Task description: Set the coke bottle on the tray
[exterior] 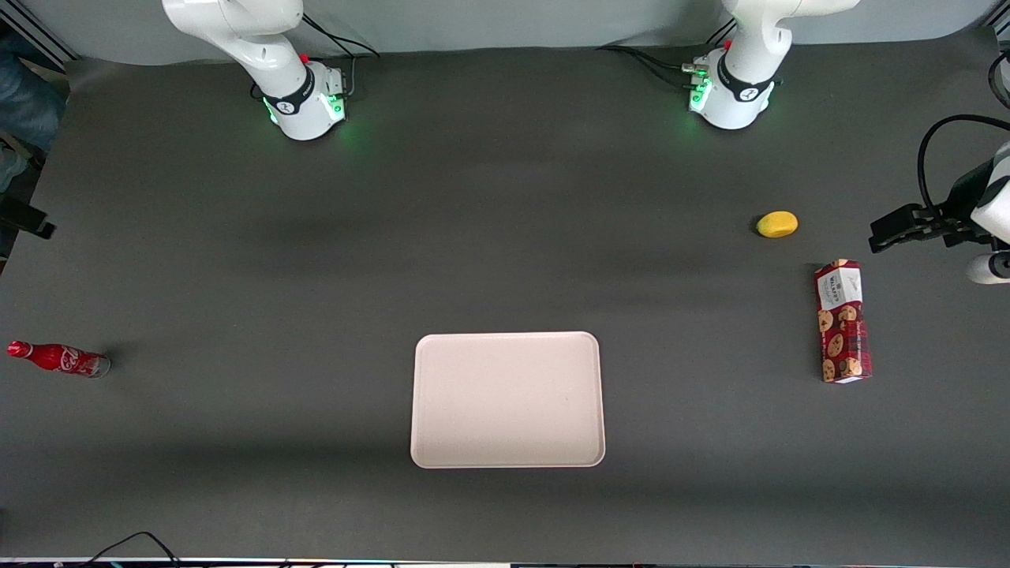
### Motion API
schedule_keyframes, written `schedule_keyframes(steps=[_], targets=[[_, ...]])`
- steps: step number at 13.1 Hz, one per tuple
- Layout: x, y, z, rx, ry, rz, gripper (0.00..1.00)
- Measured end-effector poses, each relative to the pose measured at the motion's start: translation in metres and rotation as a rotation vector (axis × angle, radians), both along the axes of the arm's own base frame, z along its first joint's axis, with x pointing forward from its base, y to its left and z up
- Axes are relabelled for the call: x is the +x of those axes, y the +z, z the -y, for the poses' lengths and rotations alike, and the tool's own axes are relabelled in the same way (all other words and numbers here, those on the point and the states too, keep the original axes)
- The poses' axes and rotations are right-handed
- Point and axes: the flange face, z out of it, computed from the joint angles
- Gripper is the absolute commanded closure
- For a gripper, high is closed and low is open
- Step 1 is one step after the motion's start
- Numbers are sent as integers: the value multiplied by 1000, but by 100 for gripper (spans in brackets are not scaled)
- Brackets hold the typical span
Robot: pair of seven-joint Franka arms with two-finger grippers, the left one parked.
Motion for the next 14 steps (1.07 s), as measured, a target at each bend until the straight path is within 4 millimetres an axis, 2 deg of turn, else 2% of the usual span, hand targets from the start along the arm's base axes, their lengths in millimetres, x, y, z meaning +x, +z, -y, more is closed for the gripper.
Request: schedule_keyframes(steps=[4,6,8,11,14], targets=[[-21,-6,104,-2,-46,70,0],[-29,-24,152,46,-89,119,0],[-28,-49,191,46,-122,138,0],[-3,-95,223,-18,-141,150,0],[20,-141,228,10,-172,146,0]])
